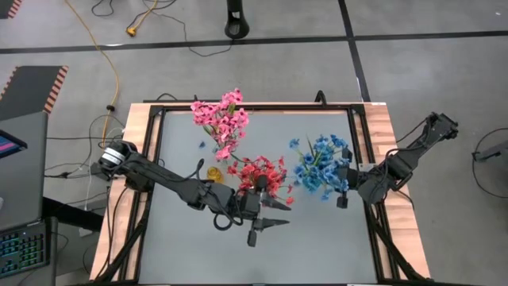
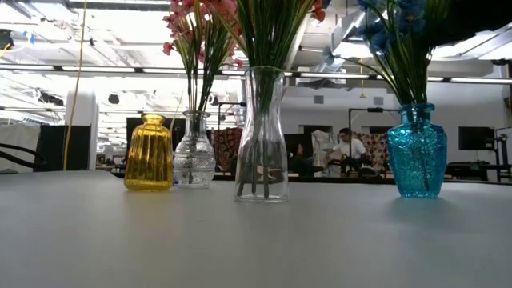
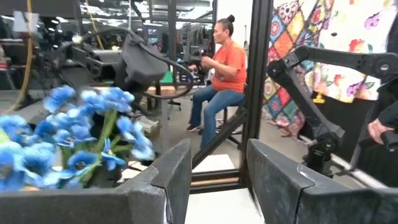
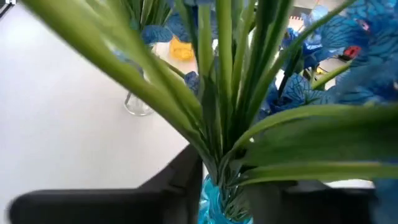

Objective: Sort flowers into vase by color
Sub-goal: Put the blue flowers into the blue vase

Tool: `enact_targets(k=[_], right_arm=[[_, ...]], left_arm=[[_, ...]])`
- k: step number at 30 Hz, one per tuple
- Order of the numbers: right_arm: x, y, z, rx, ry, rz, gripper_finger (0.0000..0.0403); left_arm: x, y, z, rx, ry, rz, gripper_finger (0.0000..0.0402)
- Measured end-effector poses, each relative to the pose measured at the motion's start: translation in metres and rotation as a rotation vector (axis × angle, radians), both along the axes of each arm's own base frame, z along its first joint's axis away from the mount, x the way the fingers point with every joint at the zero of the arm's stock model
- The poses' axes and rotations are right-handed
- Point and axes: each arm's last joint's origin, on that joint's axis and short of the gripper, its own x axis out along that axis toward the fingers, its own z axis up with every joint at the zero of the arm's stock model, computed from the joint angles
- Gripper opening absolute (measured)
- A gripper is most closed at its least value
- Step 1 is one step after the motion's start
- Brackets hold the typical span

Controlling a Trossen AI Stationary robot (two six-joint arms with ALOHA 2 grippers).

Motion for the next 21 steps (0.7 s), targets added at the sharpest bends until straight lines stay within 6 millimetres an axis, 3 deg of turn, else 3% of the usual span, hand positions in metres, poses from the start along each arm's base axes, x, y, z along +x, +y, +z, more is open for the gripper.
enact_targets(k=[9, 21], right_arm=[[-0.002, -0.001, 0.012, 0.017, 0.016, 0.027, 0.0218], [-0.011, -0.003, 0.047, 0.123, 0.085, 0.146, 0.0224]], left_arm=[[-0.014, 0.006, 0.018, 0.017, 0.002, 0.033, 0.0142], [-0.038, 0.016, 0.042, 0.053, 0.029, 0.053, 0.0142]])
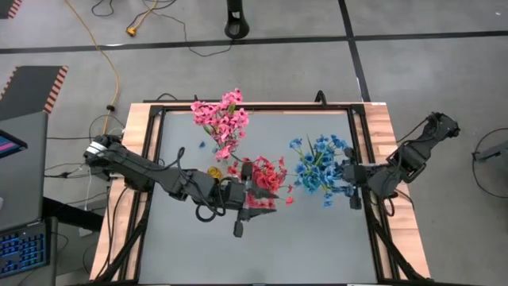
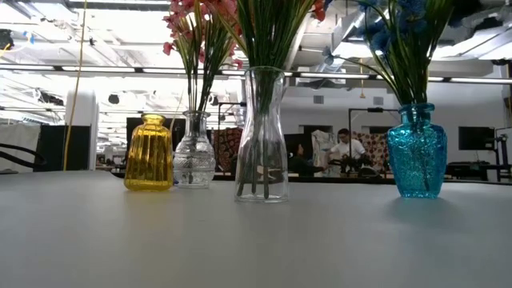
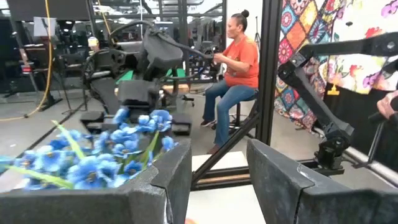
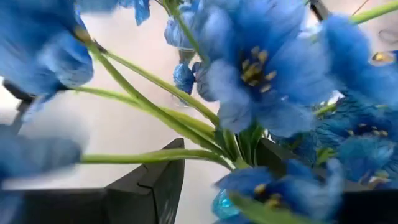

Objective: Sort flowers into vase by color
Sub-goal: Put the blue flowers into the blue vase, then return to Home Position

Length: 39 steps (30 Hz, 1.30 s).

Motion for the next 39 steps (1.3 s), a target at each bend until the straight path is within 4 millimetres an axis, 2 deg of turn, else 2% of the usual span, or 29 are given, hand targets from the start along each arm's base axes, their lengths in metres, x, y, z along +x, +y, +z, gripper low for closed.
enact_targets(k=[13, 18, 28, 33, 39], right_arm=[[-0.016, -0.012, 0.037, 0.079, 0.032, -0.022, 0.0223], [-0.025, -0.018, 0.055, 0.094, 0.038, -0.008, 0.0223], [-0.048, -0.036, 0.096, 0.141, -0.037, 0.004, 0.0219], [-0.064, -0.049, 0.106, 0.111, -0.098, 0.052, 0.0177], [-0.088, -0.068, 0.106, 0.068, -0.165, 0.071, 0.0068]], left_arm=[[-0.048, 0.019, 0.040, 0.025, 0.010, 0.052, 0.0142], [-0.076, 0.031, 0.058, 0.022, 0.008, 0.086, 0.0142], [-0.133, 0.055, 0.080, 0.080, 0.037, 0.286, 0.0142], [-0.157, 0.067, 0.085, 0.109, 0.063, 0.350, 0.0142], [-0.182, 0.080, 0.083, 0.167, 0.136, 0.489, 0.0126]])
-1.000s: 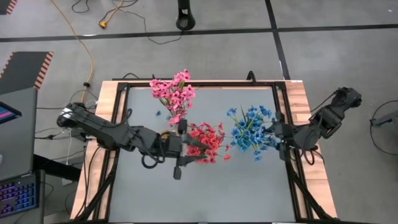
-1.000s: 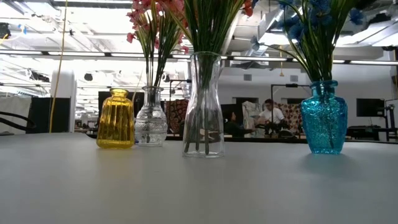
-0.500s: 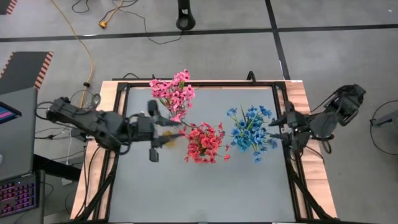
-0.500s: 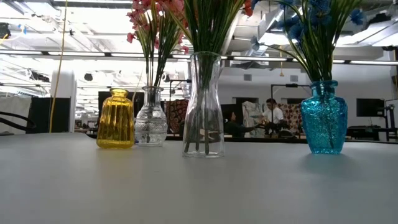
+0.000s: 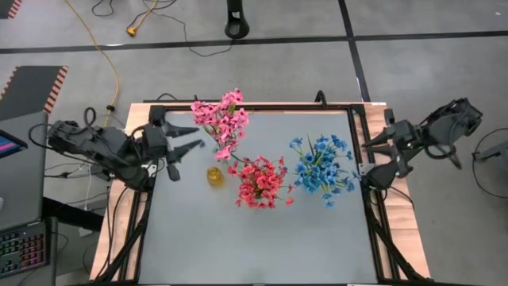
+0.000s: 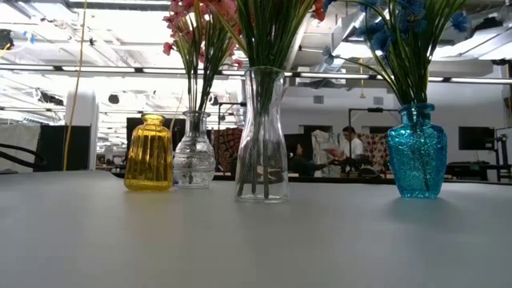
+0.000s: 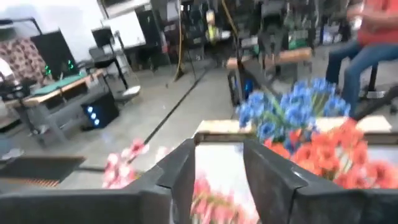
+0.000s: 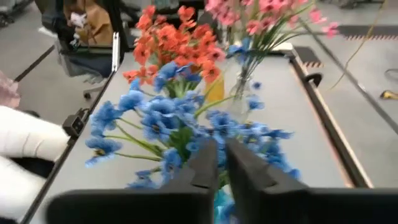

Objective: Sort flowers into vase by color
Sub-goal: Return to Home Position

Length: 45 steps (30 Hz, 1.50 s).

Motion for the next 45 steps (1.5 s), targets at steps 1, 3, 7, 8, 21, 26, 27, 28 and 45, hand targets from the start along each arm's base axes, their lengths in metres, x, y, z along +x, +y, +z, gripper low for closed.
enact_targets(k=[1, 3, 7, 8, 21, 26, 27, 28, 45], right_arm=[[-0.004, -0.003, -0.001, 0.004, -0.013, -0.004, 0.0048], [-0.011, -0.009, -0.005, 0.010, -0.033, -0.009, 0.0019], [-0.021, -0.018, -0.027, 0.017, -0.067, -0.032, 0.0031], [-0.022, -0.019, -0.034, 0.025, -0.079, -0.033, 0.0039], [-0.014, -0.012, -0.117, 0.080, -0.309, 0.013, 0.0017], [-0.017, -0.014, -0.119, 0.108, -0.356, 0.026, 0.0035], [-0.018, -0.014, -0.120, 0.105, -0.353, 0.026, 0.0035], [-0.017, -0.014, -0.120, 0.103, -0.349, 0.028, 0.0034], [-0.036, -0.024, -0.089, 0.242, -0.465, 0.153, 0.0024]], left_arm=[[-0.003, 0.001, -0.002, 0.002, 0.022, 0.007, 0.0118], [-0.007, 0.003, -0.007, -0.013, 0.063, 0.008, 0.0094], [-0.011, 0.005, -0.019, -0.053, 0.151, 0.023, 0.0034], [-0.010, 0.004, -0.022, -0.055, 0.159, 0.025, 0.0019], [-0.007, 0.022, -0.104, -0.038, 0.091, -0.071, 0.0001], [-0.025, 0.037, -0.132, -0.072, -0.009, -0.099, 0.0001], [-0.029, 0.039, -0.140, -0.073, -0.012, -0.100, 0.0001], [-0.032, 0.041, -0.146, -0.075, -0.013, -0.096, 0.0001], [-0.071, 0.047, -0.196, -0.112, -0.159, -0.085, 0.0002]])
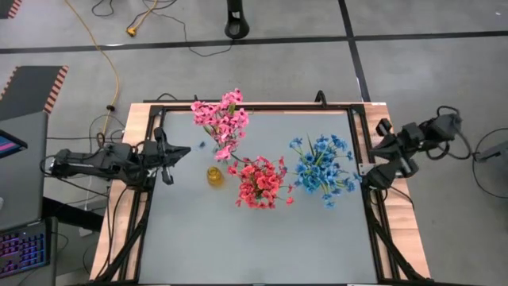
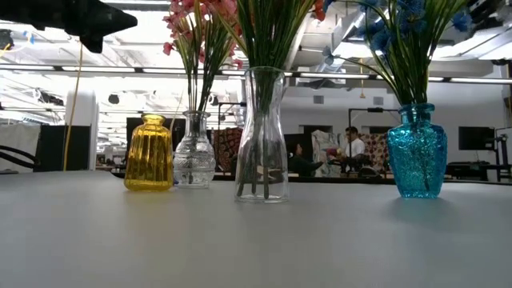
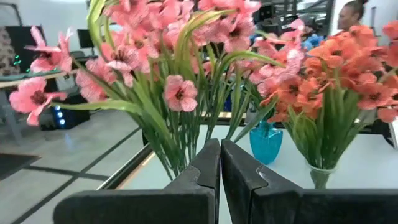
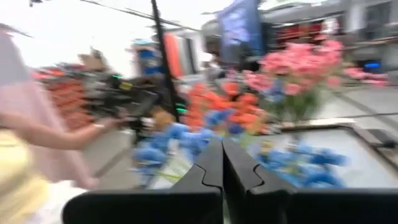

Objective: Sort flowers into vase by color
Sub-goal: Return to Home Position

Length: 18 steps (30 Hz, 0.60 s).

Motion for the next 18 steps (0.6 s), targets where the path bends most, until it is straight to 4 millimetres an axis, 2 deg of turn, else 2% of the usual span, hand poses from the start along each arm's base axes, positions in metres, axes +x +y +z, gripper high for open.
enact_targets(k=[2, 5, 10, 18], right_arm=[[-0.001, 0.002, 0.001, 0.019, -0.013, 0.072, 0.0018], [0.011, 0.013, -0.005, 0.003, -0.030, 0.126, 0.0019], [0.033, 0.032, -0.023, -0.054, -0.022, 0.178, 0.0033], [0.060, 0.055, -0.052, -0.074, -0.031, 0.209, 0.0019]], left_arm=[[-0.001, 0.000, 0.001, 0.012, -0.005, -0.018, 0.0002], [-0.001, -0.001, 0.000, 0.015, 0.001, -0.043, 0.0002], [-0.001, -0.001, -0.003, 0.000, 0.026, -0.049, 0.0002], [-0.001, -0.001, -0.004, -0.002, 0.038, -0.049, 0.0002]])
